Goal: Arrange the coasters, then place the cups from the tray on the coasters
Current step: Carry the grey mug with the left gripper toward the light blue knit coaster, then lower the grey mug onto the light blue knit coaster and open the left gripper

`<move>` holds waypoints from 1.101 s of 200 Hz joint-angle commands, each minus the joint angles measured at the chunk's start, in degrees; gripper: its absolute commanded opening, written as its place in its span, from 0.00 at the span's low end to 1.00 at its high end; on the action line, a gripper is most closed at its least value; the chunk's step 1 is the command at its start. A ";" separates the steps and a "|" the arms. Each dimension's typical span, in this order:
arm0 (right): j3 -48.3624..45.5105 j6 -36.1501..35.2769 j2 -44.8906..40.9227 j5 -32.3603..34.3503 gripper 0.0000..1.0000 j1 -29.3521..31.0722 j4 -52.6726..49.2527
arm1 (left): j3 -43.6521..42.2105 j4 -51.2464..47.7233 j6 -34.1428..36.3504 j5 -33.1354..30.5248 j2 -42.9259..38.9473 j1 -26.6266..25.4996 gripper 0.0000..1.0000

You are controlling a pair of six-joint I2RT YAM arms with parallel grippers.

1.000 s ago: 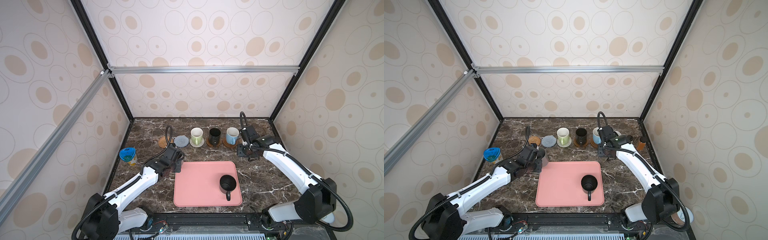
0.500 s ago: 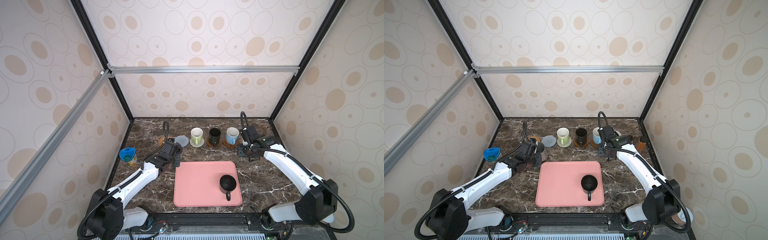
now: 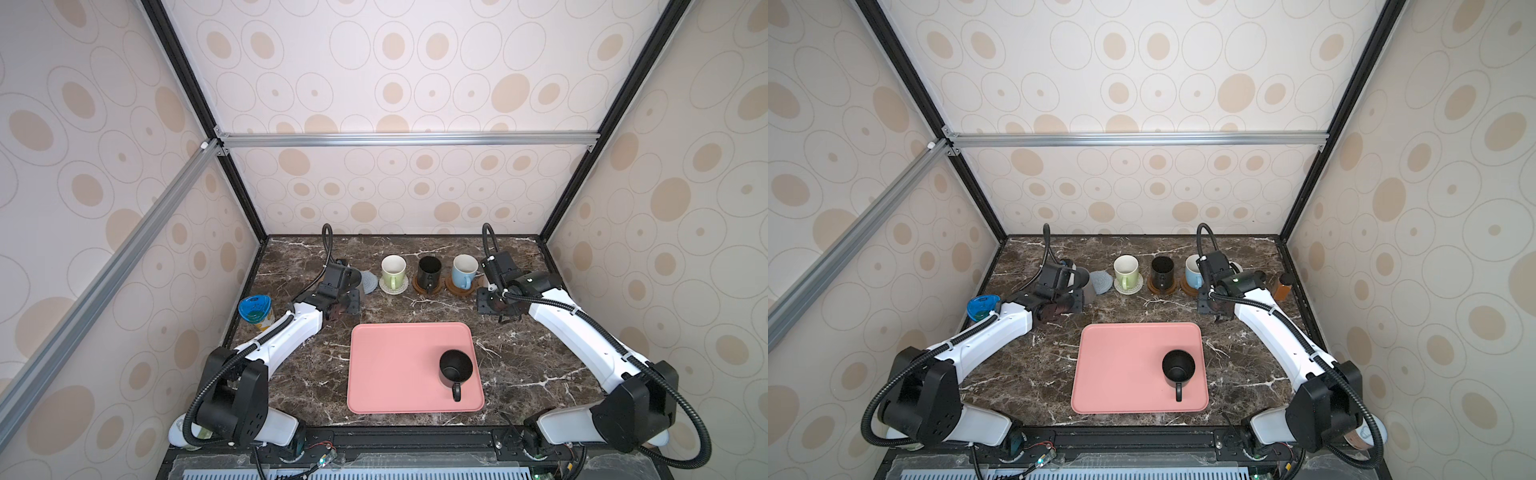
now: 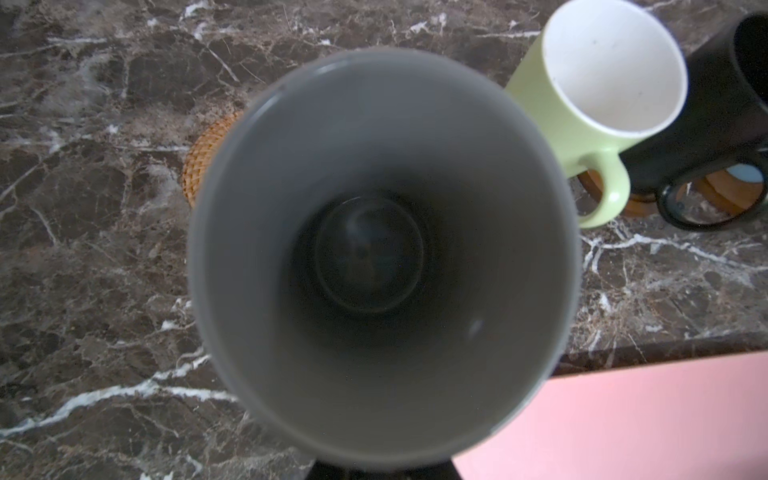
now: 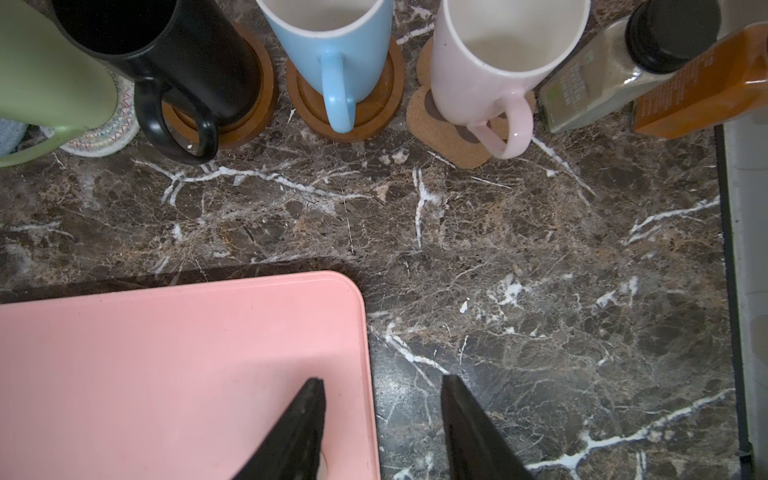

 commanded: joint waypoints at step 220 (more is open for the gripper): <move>-2.14 2.47 -5.10 2.75 0.49 -0.44 -1.96 | 19.56 8.57 6.61 4.50 18.58 3.48 0.06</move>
